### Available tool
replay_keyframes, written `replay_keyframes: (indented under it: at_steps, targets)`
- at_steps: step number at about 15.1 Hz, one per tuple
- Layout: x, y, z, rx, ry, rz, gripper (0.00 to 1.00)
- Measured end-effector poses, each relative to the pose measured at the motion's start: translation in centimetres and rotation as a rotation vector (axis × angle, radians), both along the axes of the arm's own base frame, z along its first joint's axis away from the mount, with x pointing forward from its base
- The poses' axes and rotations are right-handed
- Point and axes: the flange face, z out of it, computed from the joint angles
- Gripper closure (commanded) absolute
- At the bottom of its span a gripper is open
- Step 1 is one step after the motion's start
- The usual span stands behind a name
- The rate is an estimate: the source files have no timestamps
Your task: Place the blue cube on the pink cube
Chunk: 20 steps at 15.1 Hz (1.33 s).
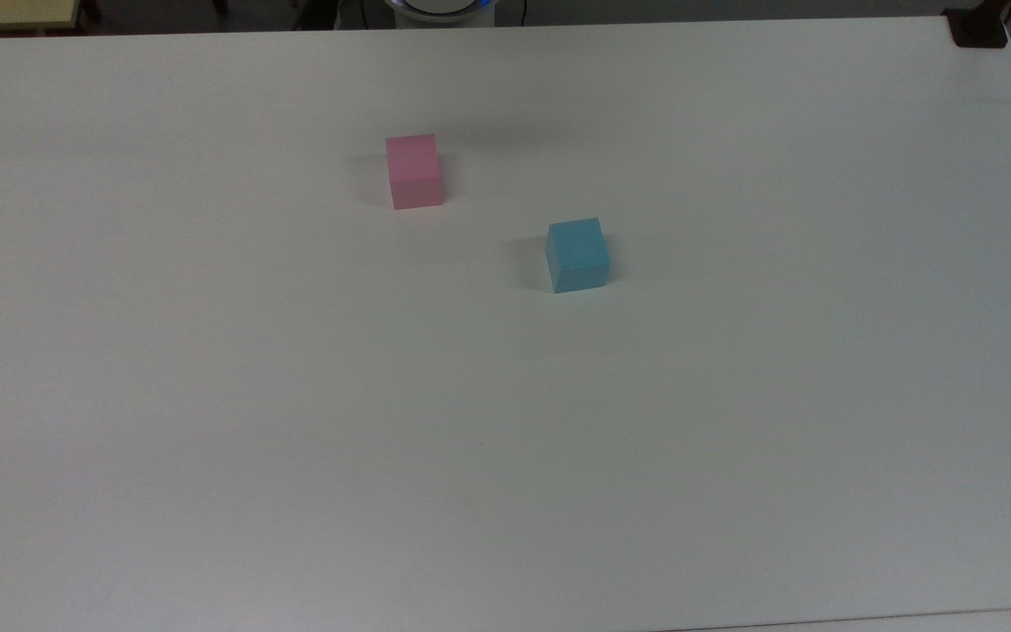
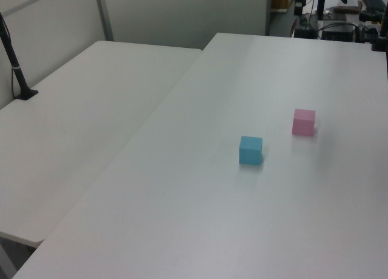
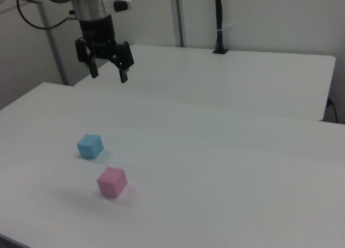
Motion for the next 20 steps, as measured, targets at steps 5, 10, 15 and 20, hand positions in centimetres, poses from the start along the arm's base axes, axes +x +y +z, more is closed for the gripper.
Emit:
replay_keyframes:
  at_steps: [5,10,15,20]
  targets:
    - [1.6,1.1,-4.1,0.071,-0.06,0.0,0.0]
    - [2.8,5.9,-10.3,0.088,-0.113,0.003,0.0]
    - [2.7,12.5,-15.4,0.101,-0.127,-0.017,0.0]
    - [3.3,17.1,-19.6,0.075,-0.119,0.007,0.0]
